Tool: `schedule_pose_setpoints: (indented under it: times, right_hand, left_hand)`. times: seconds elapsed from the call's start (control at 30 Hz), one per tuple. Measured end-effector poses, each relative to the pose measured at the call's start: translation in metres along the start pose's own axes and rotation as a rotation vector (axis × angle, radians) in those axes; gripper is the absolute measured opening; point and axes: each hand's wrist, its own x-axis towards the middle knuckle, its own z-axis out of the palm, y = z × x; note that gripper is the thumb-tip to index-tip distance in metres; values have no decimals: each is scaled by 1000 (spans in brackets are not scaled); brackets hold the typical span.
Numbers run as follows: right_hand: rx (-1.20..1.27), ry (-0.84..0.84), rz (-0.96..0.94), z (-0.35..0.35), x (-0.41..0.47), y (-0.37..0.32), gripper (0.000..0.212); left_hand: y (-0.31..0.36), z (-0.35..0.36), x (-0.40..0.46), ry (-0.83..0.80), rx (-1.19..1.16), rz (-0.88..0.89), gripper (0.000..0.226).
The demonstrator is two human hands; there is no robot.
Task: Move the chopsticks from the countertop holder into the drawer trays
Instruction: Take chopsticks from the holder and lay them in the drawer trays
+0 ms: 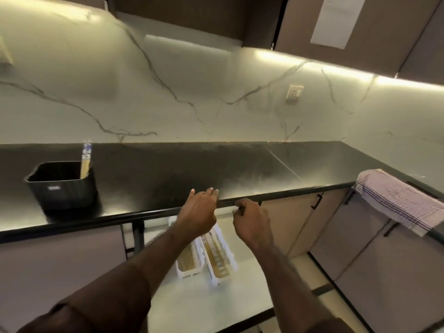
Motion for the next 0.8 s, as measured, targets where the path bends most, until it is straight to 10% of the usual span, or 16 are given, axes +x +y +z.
schedule_pose_setpoints:
  times: [0.8]
  right_hand:
    - [382,16,-182,121,12,-308,28]
  left_hand:
    - [-291,-214,-68,145,0,-150,58]
